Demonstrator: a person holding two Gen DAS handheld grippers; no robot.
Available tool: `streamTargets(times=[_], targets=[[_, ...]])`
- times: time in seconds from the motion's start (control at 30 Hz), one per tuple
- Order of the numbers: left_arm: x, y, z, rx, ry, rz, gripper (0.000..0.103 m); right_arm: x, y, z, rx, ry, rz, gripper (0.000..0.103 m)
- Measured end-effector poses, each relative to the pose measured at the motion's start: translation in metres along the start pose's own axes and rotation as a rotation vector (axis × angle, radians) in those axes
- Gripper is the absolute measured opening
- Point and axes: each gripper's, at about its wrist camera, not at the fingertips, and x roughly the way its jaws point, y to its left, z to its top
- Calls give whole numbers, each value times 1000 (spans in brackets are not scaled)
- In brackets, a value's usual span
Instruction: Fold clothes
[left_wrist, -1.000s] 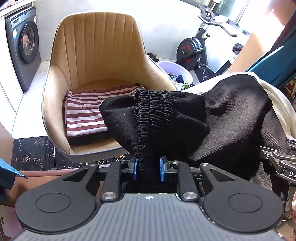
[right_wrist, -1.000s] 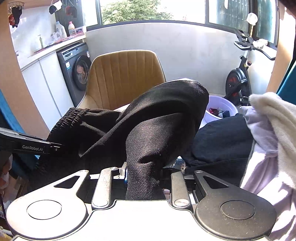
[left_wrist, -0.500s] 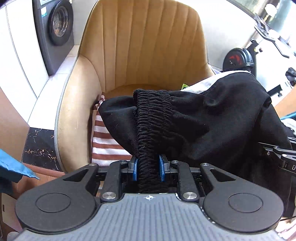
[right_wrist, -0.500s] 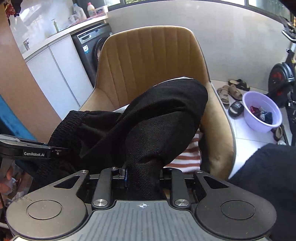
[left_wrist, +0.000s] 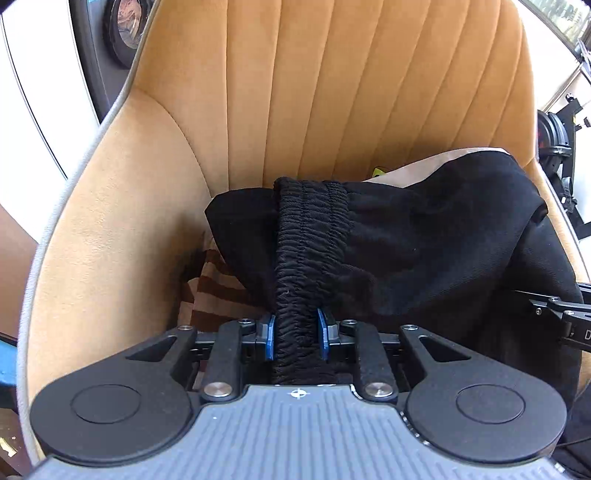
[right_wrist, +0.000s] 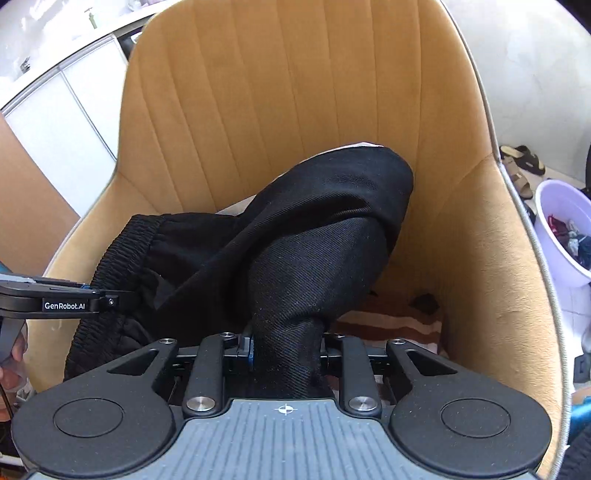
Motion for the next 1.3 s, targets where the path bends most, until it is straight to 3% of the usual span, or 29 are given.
streamTargets(times=[0.07, 0.13, 0.2, 0.27, 0.33, 0.43, 0.5, 0.53, 0.67, 0.7, 0.77, 0.83, 0.93, 1.03, 1.1, 1.13, 1.17, 1.3], targets=[[20, 2, -4, 12, 20, 20, 25, 26, -11, -1, 25, 27, -6, 22], [37, 4, -9, 25, 40, 45, 50, 50, -21, -9, 32, 54, -27, 26], [40, 4, -11, 38, 38, 64, 66, 68, -32, -20, 29, 76, -65, 36], [36, 3, -12, 58, 36, 65, 67, 72, -43, -26, 36, 92, -89, 51], [24, 2, -10, 89, 25, 35, 67, 62, -53, -30, 59, 85, -90, 55], [-4, 3, -12, 115, -2, -4, 67, 31, -72, -37, 122, 48, -70, 68], [-20, 4, -15, 105, -12, -52, 67, 9, -85, -43, 179, 36, -45, 64], [-28, 4, -17, 100, -18, -75, 67, -3, -88, -48, 192, 32, -40, 57], [-43, -16, -42, 184, 7, -164, 67, -47, -77, -68, 170, 14, -20, 56], [-38, -24, -51, 202, 23, -164, 67, -51, -70, -76, 152, 23, -15, 55], [-31, -29, -62, 197, 47, -145, 67, -53, -57, -93, 123, 51, -7, 41], [-24, -27, -69, 170, 65, -126, 67, -43, -46, -109, 106, 97, -20, 39], [-13, -22, -73, 134, 85, -99, 67, -25, -44, -131, 124, 112, -121, 45], [-6, -24, -74, 151, 106, -81, 67, -8, -51, -140, 177, 146, -117, 44], [-1, -26, -73, 170, 124, -69, 68, 4, -51, -138, 161, 179, -120, 34], [2, -27, -73, 176, 129, -69, 69, 9, -52, -137, 161, 188, -117, 18], [3, -27, -72, 174, 133, -70, 69, 8, -53, -130, 173, 182, -109, 10], [6, -29, -68, 126, 139, -84, 69, -4, -46, -102, 118, 119, -128, 7]])
